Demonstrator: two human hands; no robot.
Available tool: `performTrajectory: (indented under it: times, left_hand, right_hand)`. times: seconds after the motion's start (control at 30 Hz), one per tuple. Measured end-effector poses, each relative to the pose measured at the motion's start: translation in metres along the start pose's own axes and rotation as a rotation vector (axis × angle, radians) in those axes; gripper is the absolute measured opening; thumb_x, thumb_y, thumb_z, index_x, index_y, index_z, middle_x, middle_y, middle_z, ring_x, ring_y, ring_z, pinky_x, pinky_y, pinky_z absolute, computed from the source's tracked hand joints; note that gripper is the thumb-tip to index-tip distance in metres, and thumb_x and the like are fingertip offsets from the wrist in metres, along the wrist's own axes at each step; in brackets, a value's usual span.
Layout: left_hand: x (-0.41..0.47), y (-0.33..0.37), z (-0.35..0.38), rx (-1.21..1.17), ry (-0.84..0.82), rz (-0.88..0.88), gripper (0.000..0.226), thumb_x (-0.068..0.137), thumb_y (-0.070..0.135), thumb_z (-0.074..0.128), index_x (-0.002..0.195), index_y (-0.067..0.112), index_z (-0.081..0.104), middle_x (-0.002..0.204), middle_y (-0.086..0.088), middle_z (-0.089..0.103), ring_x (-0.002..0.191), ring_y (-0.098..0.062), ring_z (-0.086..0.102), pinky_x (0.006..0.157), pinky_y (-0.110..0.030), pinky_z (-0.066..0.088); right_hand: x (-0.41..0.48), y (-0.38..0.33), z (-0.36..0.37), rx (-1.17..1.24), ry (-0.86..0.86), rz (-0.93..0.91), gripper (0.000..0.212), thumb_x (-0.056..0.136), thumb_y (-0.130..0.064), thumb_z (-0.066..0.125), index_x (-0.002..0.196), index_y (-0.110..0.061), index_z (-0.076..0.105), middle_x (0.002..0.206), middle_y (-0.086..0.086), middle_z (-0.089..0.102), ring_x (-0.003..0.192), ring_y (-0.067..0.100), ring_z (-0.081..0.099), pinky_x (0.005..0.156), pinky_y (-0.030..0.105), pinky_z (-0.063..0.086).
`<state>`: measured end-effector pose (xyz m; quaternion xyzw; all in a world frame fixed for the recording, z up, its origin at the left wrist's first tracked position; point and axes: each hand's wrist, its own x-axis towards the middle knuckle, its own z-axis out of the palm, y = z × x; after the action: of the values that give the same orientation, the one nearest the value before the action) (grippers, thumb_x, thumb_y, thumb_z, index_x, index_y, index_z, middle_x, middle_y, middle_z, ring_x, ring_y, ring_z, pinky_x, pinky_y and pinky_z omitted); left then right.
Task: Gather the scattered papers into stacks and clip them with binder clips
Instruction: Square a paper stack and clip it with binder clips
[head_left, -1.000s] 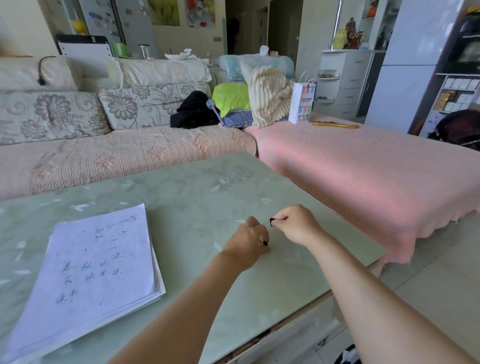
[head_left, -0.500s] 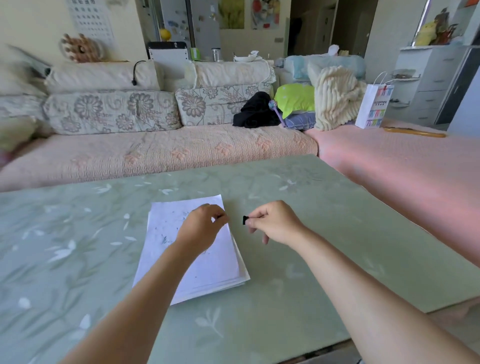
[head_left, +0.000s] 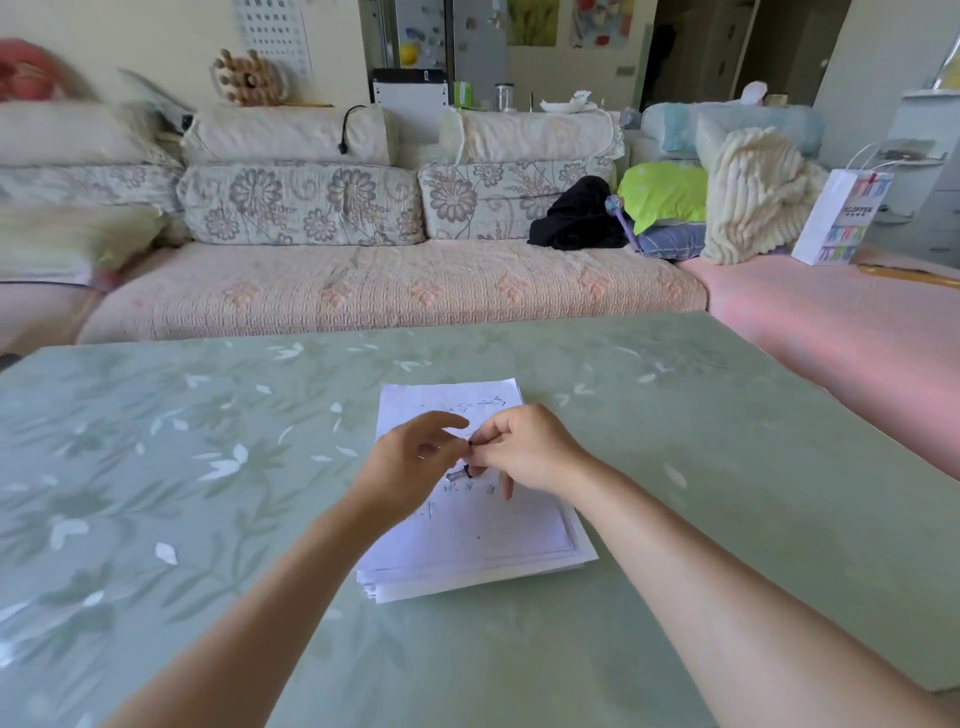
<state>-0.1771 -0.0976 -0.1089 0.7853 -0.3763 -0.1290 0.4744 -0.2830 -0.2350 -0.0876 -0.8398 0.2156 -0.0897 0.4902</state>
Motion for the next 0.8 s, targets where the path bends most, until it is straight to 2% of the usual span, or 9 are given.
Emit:
performTrajectory:
  times: [0.07,0.17,0.2,0.27,0.33,0.43,0.53,0.67,0.8]
  left_hand:
    - [-0.002,0.007,-0.007,-0.035,-0.045,0.011,0.013,0.089,0.016,0.064,0.097,0.025,0.068,0.078,0.006,0.075,0.071,-0.006,0.068,0.066,-0.018,0.050]
    - [-0.001,0.012,-0.016,-0.154,-0.003,-0.035,0.003,0.088,0.014,0.068,0.088,0.012,0.070,0.074,-0.003,0.073,0.062,-0.009,0.065,0.060,-0.024,0.053]
    - [-0.001,0.012,-0.019,-0.202,0.018,-0.057,0.006,0.088,0.015,0.069,0.087,0.010,0.070,0.072,-0.003,0.072,0.062,-0.011,0.063,0.060,-0.024,0.053]
    - [-0.001,0.010,-0.024,-0.272,0.062,-0.082,0.009,0.090,0.016,0.068,0.085,0.008,0.071,0.067,0.000,0.070,0.060,-0.013,0.060,0.058,-0.024,0.053]
    - [-0.001,0.009,-0.028,-0.291,0.077,-0.070,0.007,0.090,0.015,0.068,0.087,0.009,0.070,0.064,0.001,0.068,0.057,-0.015,0.060,0.059,-0.026,0.054]
    - [-0.004,0.012,-0.031,-0.333,0.044,-0.041,0.009,0.086,0.009,0.072,0.094,0.008,0.070,0.069,-0.006,0.069,0.059,-0.016,0.064,0.060,-0.026,0.057]
    - [-0.006,0.016,-0.034,-0.340,0.047,-0.064,0.007,0.084,0.009,0.073,0.090,0.005,0.072,0.072,-0.008,0.070,0.059,-0.015,0.063,0.059,-0.024,0.055]
    - [-0.003,0.017,-0.040,-0.452,0.022,-0.106,0.008,0.086,0.010,0.070,0.089,0.002,0.072,0.071,-0.004,0.067,0.060,-0.015,0.059,0.060,-0.024,0.053]
    - [-0.003,0.018,-0.042,-0.527,-0.003,-0.123,0.011,0.087,0.012,0.070,0.090,0.001,0.072,0.070,-0.004,0.065,0.059,-0.014,0.057,0.062,-0.024,0.052]
  right_hand:
    - [-0.001,-0.007,0.005,0.041,-0.005,-0.007,0.013,0.085,-0.019,0.074,0.088,-0.007,0.071,0.077,0.002,0.077,0.047,0.016,0.059,0.048,0.021,0.043]
    - [-0.004,-0.015,0.006,0.133,-0.010,0.001,0.010,0.087,-0.012,0.071,0.093,-0.005,0.071,0.080,0.006,0.075,0.049,0.017,0.058,0.044,0.019,0.036]
    - [-0.005,-0.017,0.005,0.211,-0.047,0.002,0.008,0.090,-0.010,0.068,0.096,-0.005,0.071,0.084,0.007,0.075,0.050,0.016,0.059,0.044,0.020,0.037]
    - [-0.007,-0.020,0.003,0.413,-0.155,0.019,0.014,0.096,-0.006,0.059,0.105,-0.007,0.070,0.094,0.009,0.076,0.054,0.015,0.062,0.047,0.021,0.041]
    - [-0.008,-0.020,0.002,0.518,-0.201,0.048,0.015,0.098,-0.006,0.057,0.110,-0.006,0.067,0.097,0.010,0.076,0.055,0.014,0.063,0.047,0.020,0.044]
    - [-0.007,-0.021,0.006,0.498,-0.124,0.087,0.013,0.096,-0.010,0.062,0.106,-0.004,0.068,0.091,0.011,0.077,0.049,0.011,0.062,0.043,0.019,0.043]
    - [-0.006,-0.023,0.009,0.475,-0.054,0.109,0.012,0.093,-0.015,0.068,0.099,-0.005,0.069,0.086,0.009,0.077,0.048,0.013,0.061,0.042,0.021,0.042]
    - [-0.008,-0.026,0.005,0.688,-0.140,0.095,0.018,0.099,-0.015,0.058,0.103,-0.002,0.069,0.093,0.013,0.076,0.052,0.015,0.061,0.040,0.021,0.042]
    - [-0.009,-0.024,0.005,0.729,-0.188,0.048,0.018,0.101,-0.012,0.053,0.103,-0.003,0.069,0.097,0.014,0.075,0.056,0.015,0.064,0.042,0.020,0.045]
